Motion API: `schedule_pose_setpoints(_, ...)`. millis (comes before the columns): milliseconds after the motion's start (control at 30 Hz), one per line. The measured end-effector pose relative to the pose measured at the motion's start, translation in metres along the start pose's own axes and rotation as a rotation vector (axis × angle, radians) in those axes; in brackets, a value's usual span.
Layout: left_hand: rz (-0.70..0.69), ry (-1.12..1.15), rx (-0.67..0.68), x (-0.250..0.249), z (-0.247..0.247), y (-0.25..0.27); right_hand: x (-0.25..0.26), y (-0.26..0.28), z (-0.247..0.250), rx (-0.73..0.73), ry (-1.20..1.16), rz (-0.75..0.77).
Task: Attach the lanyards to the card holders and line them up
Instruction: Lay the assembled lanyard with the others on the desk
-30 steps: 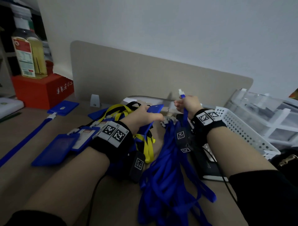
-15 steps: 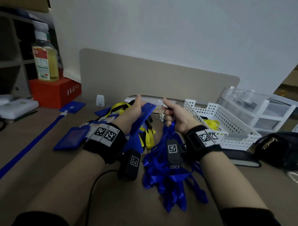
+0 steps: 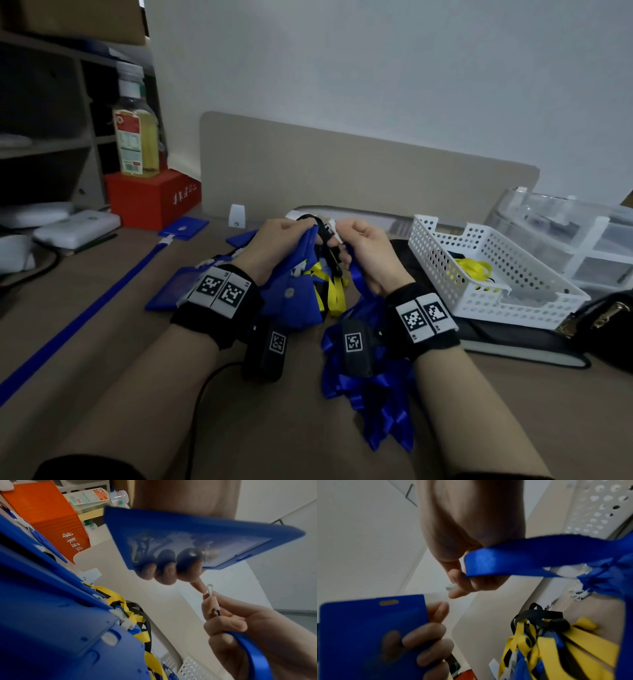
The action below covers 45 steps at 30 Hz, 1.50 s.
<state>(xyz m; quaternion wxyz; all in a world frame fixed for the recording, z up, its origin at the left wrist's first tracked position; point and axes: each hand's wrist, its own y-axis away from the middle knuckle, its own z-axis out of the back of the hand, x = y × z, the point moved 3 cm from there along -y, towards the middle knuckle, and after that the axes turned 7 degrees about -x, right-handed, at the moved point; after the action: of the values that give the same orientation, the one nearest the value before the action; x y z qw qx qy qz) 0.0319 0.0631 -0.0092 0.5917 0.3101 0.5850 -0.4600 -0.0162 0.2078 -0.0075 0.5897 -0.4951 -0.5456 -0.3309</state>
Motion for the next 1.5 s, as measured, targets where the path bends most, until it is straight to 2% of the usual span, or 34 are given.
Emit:
schedule_pose_setpoints(167,-0.057,-0.036,0.058,-0.001,-0.009,0.006,-0.001,0.002,-0.003,-0.019,0.086,0.157)
schedule_pose_setpoints(267,-0.083,-0.039,0.048,-0.005,-0.011,0.008,0.002,0.003,-0.004,-0.052,0.125,0.204)
schedule_pose_setpoints(400,-0.09,-0.037,0.004,0.0,-0.007,0.003,0.002,0.004,-0.006,-0.025,0.075,0.139)
schedule_pose_setpoints(533,-0.168,-0.181,-0.068,0.004,-0.004,-0.003,0.001,0.007,-0.007,-0.005,0.137,0.097)
schedule_pose_setpoints(767,-0.324,-0.511,0.022,-0.002,-0.001,-0.004,0.003,0.01,-0.002,0.029,0.316,-0.016)
schedule_pose_setpoints(1000,-0.434,-0.752,0.112,-0.009,0.0,0.0,0.007,0.015,-0.003,0.087,0.339,-0.061)
schedule_pose_setpoints(1200,-0.437,-0.703,0.144,-0.011,-0.001,0.0,0.01,0.017,-0.001,0.064,0.311,-0.061)
schedule_pose_setpoints(1367,-0.402,-0.625,0.112,-0.007,0.0,-0.004,0.008,0.013,0.0,-0.009,0.191,-0.082)
schedule_pose_setpoints(1500,-0.36,-0.611,0.234,0.0,-0.005,-0.004,0.006,0.008,0.003,-0.087,0.102,-0.06)
